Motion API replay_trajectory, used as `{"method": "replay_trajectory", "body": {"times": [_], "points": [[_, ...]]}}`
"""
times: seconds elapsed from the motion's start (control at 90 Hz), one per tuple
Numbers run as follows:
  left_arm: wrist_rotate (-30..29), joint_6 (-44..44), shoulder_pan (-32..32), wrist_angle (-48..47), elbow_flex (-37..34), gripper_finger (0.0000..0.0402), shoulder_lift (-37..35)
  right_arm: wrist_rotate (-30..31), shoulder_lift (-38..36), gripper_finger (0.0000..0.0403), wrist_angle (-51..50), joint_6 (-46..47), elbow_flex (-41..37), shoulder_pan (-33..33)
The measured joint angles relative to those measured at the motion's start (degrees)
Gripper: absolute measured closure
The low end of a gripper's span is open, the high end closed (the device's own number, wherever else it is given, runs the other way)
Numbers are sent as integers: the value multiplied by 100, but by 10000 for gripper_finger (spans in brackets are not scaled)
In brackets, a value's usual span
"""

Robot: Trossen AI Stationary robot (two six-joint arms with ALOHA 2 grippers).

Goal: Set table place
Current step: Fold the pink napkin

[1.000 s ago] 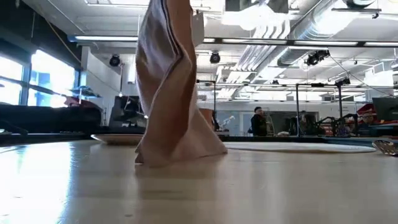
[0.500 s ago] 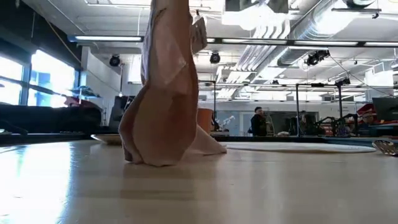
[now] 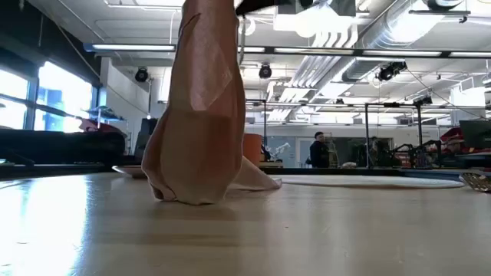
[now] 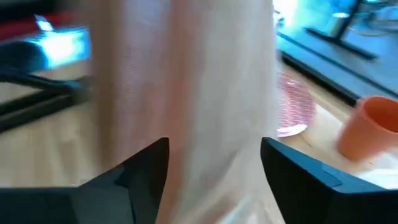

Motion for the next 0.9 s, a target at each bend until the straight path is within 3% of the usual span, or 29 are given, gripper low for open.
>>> {"method": "replay_trajectory", "body": {"times": [0.2,0.4,0.622,0.756,0.9], "points": [[36,340,-147,140,295,401,0,-252,13,263,-753,279,0,-363],[-250,1020,-347,40,935,401,-5,-471,-272,389,-1615,39,434,-509],[-724,1790,-605,-667,1829,401,-26,-610,-471,401,-3331,-932,2224,-393],[-757,2025,-739,-1272,2286,401,-39,-1568,-504,403,-3725,-1286,3105,-373],[-517,1700,-900,-2165,2490,401,-33,-2703,-482,403,-3689,-1295,3202,-256]]}}
